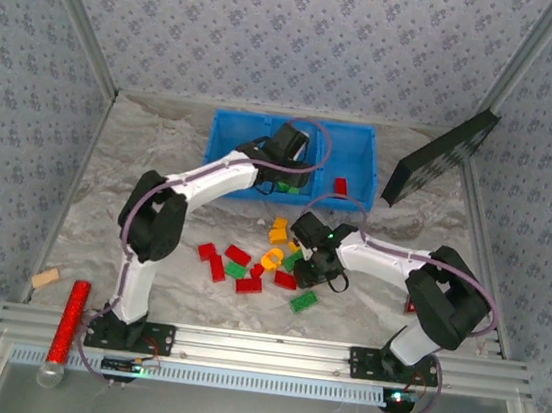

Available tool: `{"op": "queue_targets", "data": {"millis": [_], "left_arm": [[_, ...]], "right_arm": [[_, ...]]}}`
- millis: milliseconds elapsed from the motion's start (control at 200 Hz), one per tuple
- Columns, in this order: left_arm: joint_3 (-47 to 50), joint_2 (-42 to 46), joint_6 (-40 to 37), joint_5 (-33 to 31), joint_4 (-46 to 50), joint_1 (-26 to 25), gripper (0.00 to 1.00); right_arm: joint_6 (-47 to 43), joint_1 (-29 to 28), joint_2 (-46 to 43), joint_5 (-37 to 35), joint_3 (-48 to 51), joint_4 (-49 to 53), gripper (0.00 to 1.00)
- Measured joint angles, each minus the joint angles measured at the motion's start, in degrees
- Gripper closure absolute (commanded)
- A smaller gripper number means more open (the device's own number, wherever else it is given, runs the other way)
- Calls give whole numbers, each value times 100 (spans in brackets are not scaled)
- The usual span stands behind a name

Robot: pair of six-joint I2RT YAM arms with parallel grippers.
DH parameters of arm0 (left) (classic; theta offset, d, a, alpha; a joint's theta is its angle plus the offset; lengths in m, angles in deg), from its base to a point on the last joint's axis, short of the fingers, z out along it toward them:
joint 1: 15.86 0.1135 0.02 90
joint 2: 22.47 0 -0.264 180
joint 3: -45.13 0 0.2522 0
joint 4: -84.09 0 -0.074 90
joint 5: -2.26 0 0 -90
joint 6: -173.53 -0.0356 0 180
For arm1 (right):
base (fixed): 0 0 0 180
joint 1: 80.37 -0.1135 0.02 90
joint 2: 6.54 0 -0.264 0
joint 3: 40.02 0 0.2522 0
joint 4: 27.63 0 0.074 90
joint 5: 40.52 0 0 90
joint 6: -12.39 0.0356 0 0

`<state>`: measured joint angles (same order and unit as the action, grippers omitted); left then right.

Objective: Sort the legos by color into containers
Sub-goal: Pick up the lego from the bottom-center of the table, then place the lego in the container.

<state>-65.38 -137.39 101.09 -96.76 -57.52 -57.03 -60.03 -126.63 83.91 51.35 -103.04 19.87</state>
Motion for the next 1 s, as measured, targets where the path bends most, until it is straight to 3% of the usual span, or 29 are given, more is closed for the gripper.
{"op": "queue_targets", "data": {"millis": [160,375,660,830,999], "left_arm": [[363,1014,-138,0,195,-107,31],[1622,2444,-168,7,372,-229,31],[2903,3569,-275,-256,691,-859,29],[3493,4002,-136,-214,656,-1392,29],[3707,3954,46,-291,551,-2194,28]], "right_arm": [[-72,-2,-4,4,-33,37,72],[-98,186,-494,81,-195,393,73],[-334,1394,-1451,310,-1364,903,73],[-586,2179,-1086,278,-2153,890,72],[-752,2417,-157,-59,-3027,789,71]]}}
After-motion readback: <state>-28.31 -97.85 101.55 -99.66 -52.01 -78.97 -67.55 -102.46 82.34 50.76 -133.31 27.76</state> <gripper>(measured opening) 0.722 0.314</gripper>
